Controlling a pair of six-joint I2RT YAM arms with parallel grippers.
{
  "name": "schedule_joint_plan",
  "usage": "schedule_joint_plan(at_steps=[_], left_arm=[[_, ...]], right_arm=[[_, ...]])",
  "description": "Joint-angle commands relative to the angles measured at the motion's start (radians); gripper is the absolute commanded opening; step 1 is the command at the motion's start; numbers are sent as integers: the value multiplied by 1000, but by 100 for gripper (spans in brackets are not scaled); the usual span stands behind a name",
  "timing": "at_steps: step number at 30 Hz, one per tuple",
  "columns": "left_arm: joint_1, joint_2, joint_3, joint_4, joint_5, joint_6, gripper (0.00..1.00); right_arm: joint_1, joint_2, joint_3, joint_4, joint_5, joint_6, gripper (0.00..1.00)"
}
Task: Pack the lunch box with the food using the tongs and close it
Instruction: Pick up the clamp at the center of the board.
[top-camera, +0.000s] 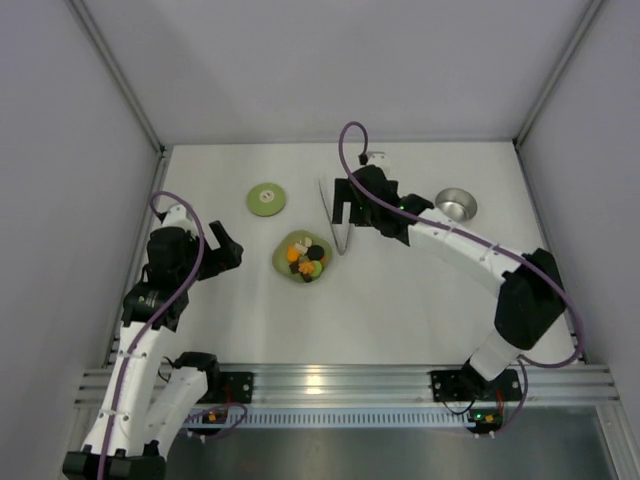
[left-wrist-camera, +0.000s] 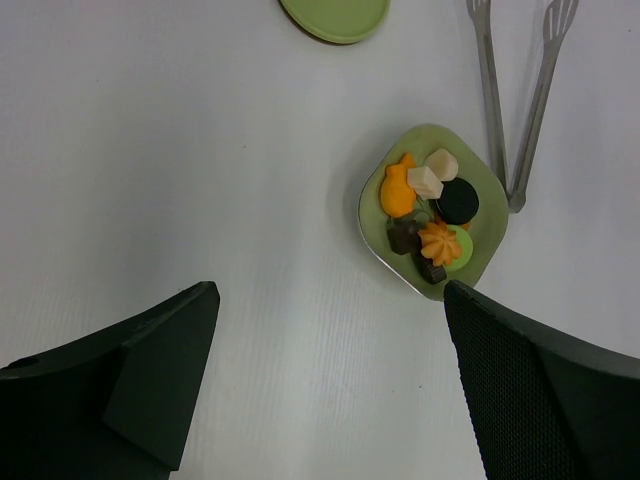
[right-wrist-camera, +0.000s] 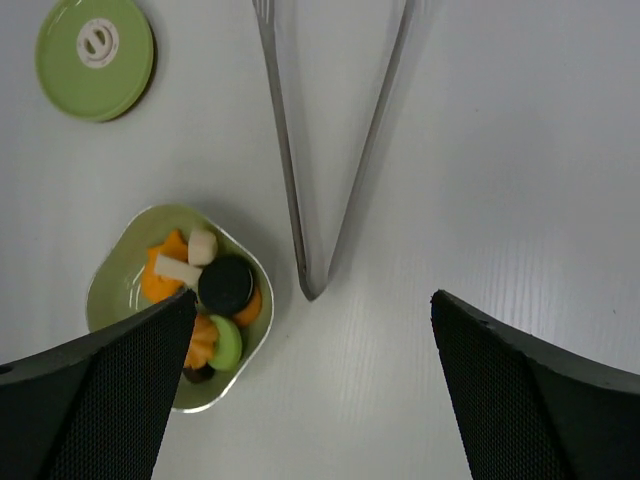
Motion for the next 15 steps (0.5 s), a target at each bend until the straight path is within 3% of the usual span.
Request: schedule_joint_plan(at_steps=[1, 5, 15], left_arm=[[-8, 2, -2, 40, -12, 9, 99], [-11, 4, -2, 37, -12, 9, 99], [-19, 18, -2, 35, -21, 7, 99]], right_arm=[[-30, 120, 161, -27, -19, -29, 99], [-41, 303, 295, -71, -19, -44, 99], [-101, 538, 502, -110, -44, -69, 100]])
